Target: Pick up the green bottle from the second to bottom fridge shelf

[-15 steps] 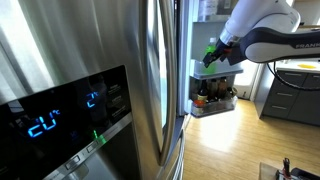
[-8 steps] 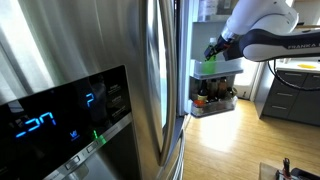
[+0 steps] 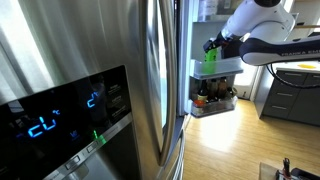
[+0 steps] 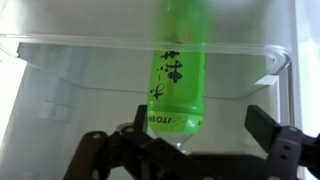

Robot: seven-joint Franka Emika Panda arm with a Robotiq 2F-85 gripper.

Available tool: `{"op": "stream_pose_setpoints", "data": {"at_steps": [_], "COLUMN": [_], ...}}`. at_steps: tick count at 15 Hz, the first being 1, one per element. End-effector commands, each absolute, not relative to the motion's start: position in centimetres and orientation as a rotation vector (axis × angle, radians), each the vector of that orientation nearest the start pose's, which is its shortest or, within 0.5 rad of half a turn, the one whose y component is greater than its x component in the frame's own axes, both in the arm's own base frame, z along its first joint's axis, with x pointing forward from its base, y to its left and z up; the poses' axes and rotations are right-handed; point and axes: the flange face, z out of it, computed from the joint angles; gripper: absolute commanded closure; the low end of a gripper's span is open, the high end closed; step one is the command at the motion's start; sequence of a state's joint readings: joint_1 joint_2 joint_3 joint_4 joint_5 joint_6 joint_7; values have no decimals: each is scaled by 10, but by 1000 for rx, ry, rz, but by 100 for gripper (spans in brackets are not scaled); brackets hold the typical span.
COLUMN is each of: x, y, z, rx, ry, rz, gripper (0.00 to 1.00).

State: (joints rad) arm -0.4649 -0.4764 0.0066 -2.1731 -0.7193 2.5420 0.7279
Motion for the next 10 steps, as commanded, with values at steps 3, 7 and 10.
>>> {"op": "stream_pose_setpoints", "data": {"at_steps": [3,7,10], "x": [418,423,425], "y": [-216,-223,-229], "z": [665,657,651], "rx": [2107,2071,2038], "ry": [-902,-920,-937], "rz": [1186,1196,1201], "gripper": [0,0,0]}}
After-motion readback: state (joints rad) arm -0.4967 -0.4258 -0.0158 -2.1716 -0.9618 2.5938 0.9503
